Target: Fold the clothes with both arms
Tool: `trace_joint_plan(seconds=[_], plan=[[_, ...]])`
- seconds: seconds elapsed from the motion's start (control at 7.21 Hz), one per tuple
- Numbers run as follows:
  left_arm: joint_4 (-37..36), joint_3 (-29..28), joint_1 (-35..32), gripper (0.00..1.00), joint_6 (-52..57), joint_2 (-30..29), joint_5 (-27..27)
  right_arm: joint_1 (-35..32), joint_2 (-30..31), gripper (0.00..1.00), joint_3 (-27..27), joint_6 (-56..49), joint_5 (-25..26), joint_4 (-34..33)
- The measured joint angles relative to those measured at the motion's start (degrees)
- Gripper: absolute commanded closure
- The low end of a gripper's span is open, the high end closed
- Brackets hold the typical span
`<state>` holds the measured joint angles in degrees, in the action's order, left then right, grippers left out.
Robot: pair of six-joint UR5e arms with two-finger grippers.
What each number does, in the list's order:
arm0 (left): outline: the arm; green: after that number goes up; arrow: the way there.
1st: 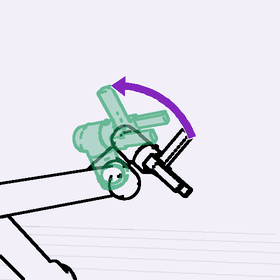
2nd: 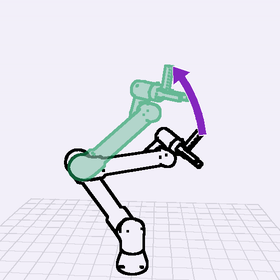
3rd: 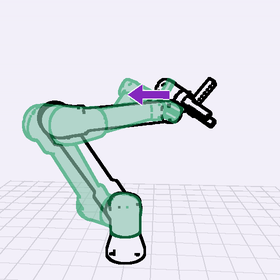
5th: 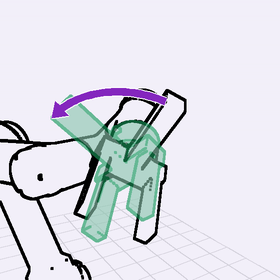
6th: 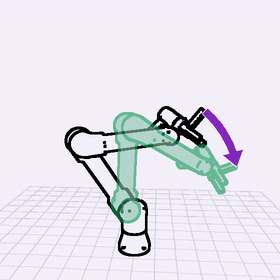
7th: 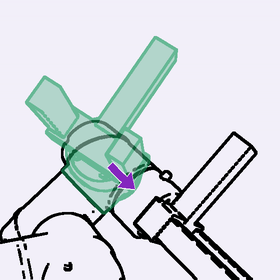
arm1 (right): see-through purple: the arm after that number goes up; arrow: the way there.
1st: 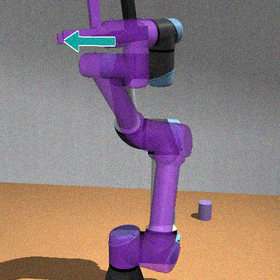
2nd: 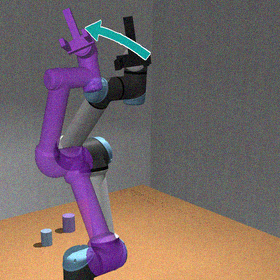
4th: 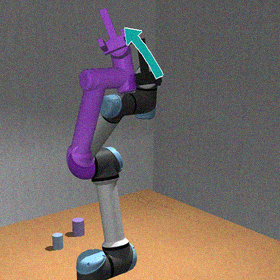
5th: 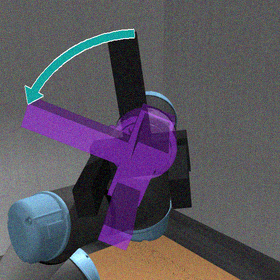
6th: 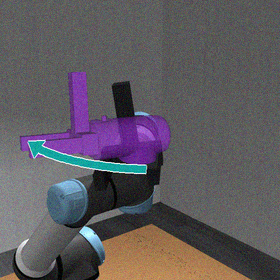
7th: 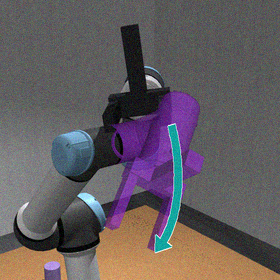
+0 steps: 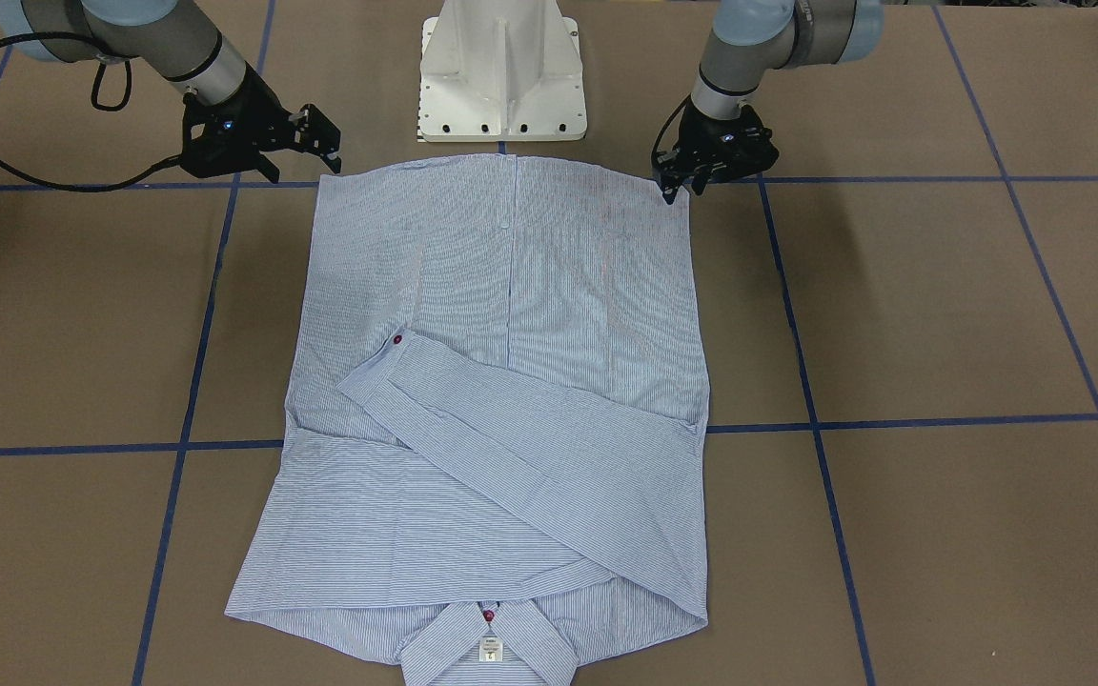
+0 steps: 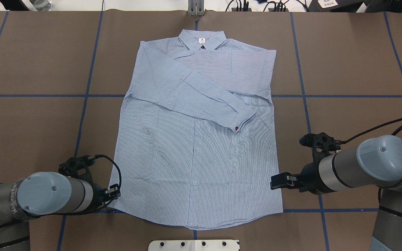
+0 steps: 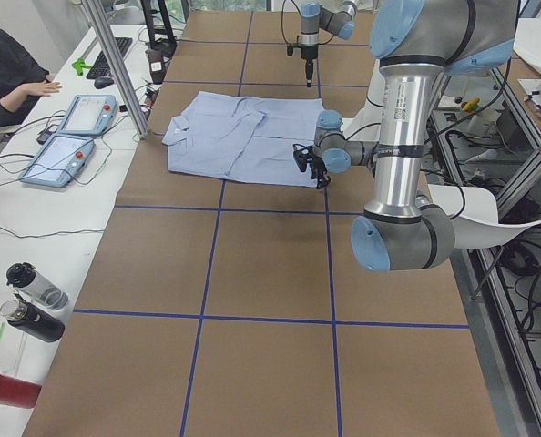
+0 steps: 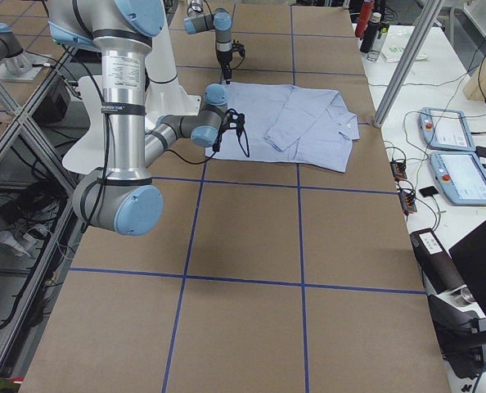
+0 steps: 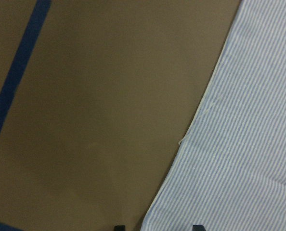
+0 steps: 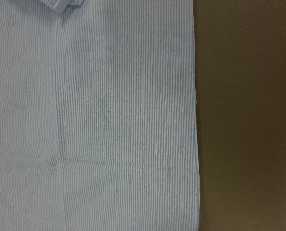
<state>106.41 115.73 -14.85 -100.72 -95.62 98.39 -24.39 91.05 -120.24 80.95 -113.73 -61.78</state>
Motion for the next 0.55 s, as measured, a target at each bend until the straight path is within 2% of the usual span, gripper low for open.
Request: trace_joint_plan(seconds=[0.14,0.55], plan=[[-0.04,0.01,0.00,0.54,0.00,0.01,0.01,-0.06,0.00,0.00,-0.01,0.00,0.00,0.00],[-0.06,-0.03,0.00,0.57,-0.08,0.06,0.00,-0.24,0.00,0.00,-0.11,0.00,0.00,-0.01]])
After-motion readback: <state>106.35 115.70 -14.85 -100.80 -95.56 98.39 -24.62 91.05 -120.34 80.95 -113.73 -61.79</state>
